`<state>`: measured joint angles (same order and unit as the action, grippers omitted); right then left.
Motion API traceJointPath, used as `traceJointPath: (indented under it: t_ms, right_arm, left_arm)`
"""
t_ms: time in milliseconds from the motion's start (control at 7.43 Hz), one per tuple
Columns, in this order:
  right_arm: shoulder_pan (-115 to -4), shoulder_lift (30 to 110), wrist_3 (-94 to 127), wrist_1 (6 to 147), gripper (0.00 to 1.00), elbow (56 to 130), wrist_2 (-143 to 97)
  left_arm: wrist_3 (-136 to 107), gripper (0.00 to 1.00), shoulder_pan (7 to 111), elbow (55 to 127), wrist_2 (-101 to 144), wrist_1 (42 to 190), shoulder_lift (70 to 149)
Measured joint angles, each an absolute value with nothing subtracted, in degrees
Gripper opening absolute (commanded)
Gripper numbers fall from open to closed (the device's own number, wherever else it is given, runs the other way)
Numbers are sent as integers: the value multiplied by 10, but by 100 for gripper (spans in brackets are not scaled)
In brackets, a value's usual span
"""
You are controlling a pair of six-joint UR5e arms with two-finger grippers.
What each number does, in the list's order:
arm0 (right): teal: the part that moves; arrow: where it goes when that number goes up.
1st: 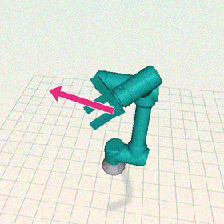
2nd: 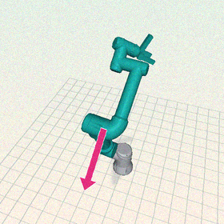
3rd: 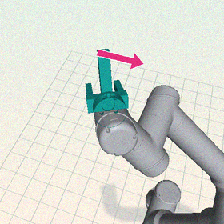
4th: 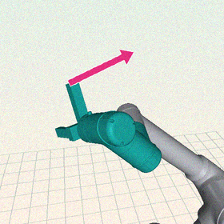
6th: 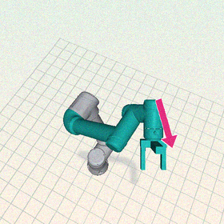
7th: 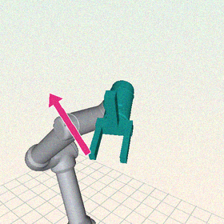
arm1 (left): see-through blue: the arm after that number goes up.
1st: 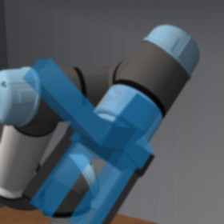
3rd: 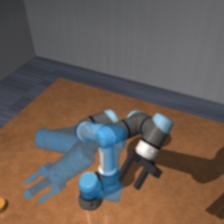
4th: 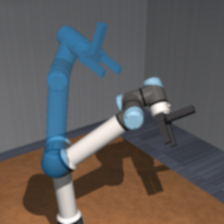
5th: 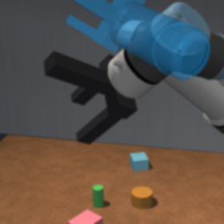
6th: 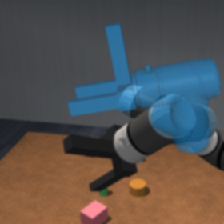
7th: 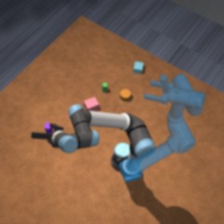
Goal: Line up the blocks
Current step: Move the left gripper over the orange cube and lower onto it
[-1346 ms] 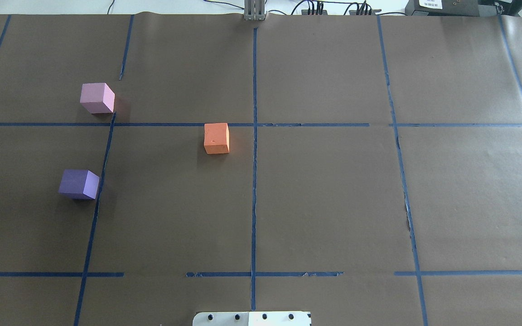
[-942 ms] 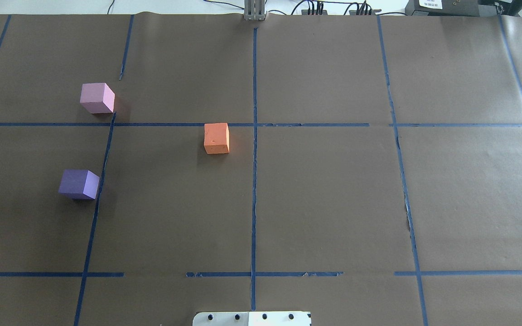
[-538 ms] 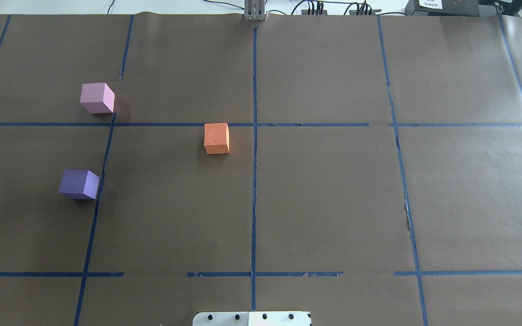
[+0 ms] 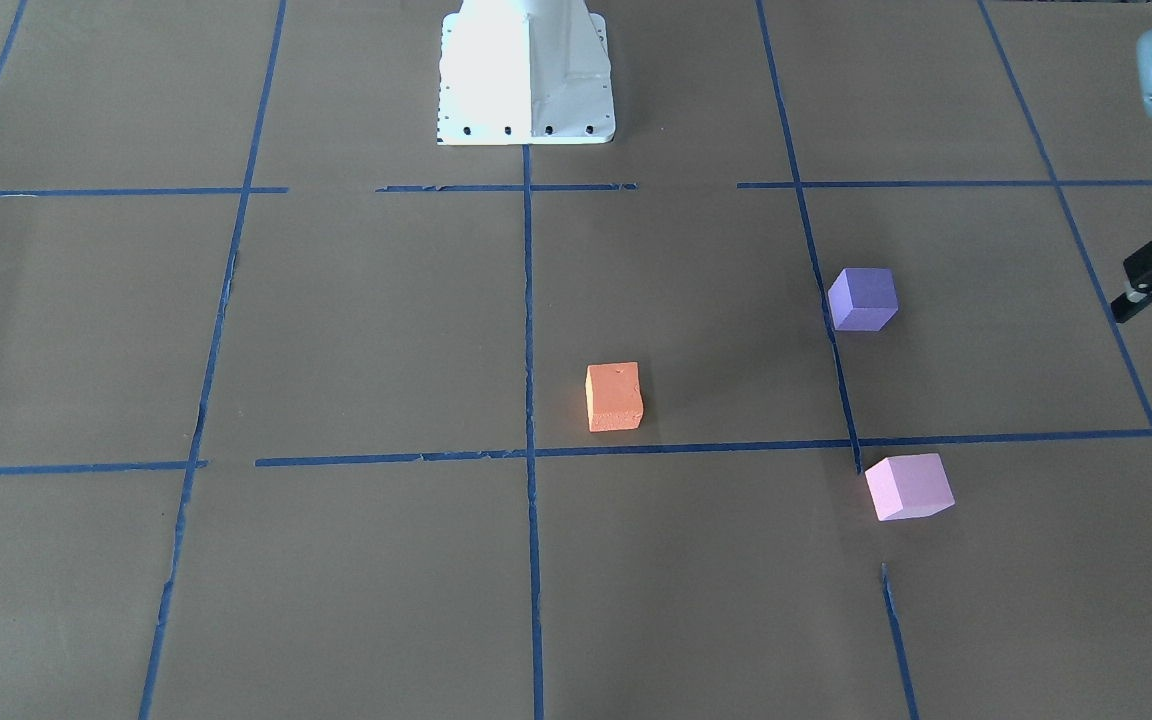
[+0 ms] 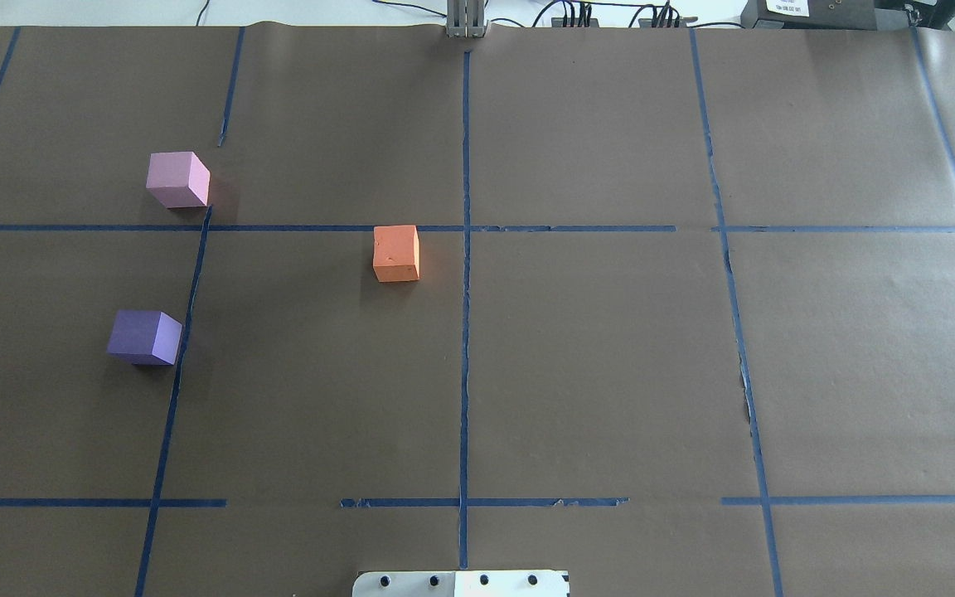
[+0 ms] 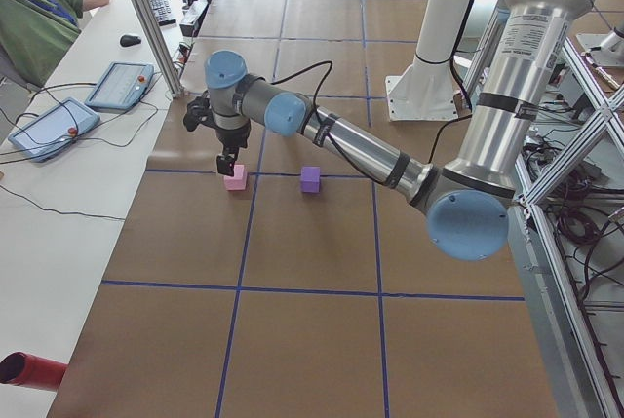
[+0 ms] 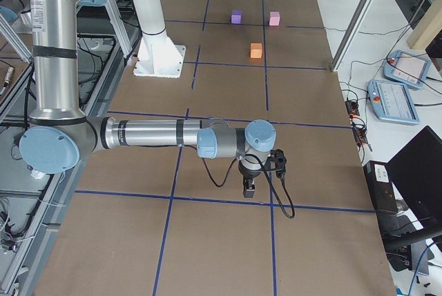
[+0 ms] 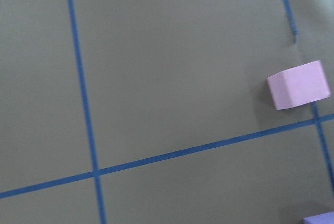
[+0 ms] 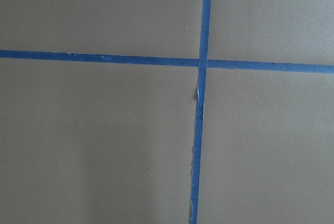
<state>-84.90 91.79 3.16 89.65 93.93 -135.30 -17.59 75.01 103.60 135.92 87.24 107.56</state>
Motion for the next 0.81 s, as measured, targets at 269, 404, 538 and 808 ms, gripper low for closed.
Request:
traceJointPath:
  t_ms: [269,404,538,808]
  right_arm:
    - [-849,918,32,896,100,939,-1353]
    - [-849,918,32,896,100,939,-1353]
    - [-849,918,32,896,100,939,-1353]
    - [-849,918,32,896,100,939,-1353]
  left_arm:
    - [-261,100,669,1047,1359,866,1131]
    - [-303,100,633,1047,1358,865,1152]
    - [-363,100,595,1048,1354,865,1174]
    - [-506,100,498,1036,1289,865,1237]
